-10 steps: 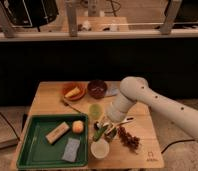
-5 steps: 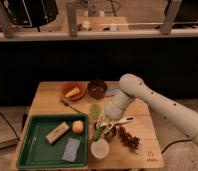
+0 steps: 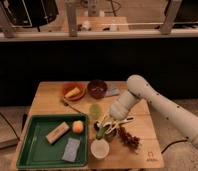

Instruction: Place pepper in metal cup

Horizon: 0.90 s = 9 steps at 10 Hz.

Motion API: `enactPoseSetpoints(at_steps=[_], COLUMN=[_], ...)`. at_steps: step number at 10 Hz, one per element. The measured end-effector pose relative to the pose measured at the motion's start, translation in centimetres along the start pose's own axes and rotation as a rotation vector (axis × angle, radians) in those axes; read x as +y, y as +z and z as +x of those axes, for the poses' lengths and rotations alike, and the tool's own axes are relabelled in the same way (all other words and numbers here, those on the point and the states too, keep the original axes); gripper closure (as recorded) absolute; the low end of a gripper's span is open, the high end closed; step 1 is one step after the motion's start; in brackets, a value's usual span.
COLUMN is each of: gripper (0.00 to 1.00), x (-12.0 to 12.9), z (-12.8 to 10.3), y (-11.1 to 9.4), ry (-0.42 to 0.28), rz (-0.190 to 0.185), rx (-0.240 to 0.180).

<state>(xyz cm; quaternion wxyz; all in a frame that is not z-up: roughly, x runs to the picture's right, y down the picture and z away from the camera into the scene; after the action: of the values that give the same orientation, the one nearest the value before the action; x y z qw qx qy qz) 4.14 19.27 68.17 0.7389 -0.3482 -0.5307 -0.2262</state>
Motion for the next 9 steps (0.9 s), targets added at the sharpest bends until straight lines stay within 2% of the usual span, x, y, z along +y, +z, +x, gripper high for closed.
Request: enactPoseSetpoints(at_steps=[3,4,5,9], gripper=[0.98,0.98,0.98,0.98], x=[0.3,0.3,0.2,0.3], z=[0.4,0.8,1.0,1.8], y=[0.0,0.2,0.4,1.0], ry=[0.035,0.054,0.062,0.102], rz=[0.013,0.015,0.013,0.018], rx=[-0.065,-0.109,-0.133,-0.206])
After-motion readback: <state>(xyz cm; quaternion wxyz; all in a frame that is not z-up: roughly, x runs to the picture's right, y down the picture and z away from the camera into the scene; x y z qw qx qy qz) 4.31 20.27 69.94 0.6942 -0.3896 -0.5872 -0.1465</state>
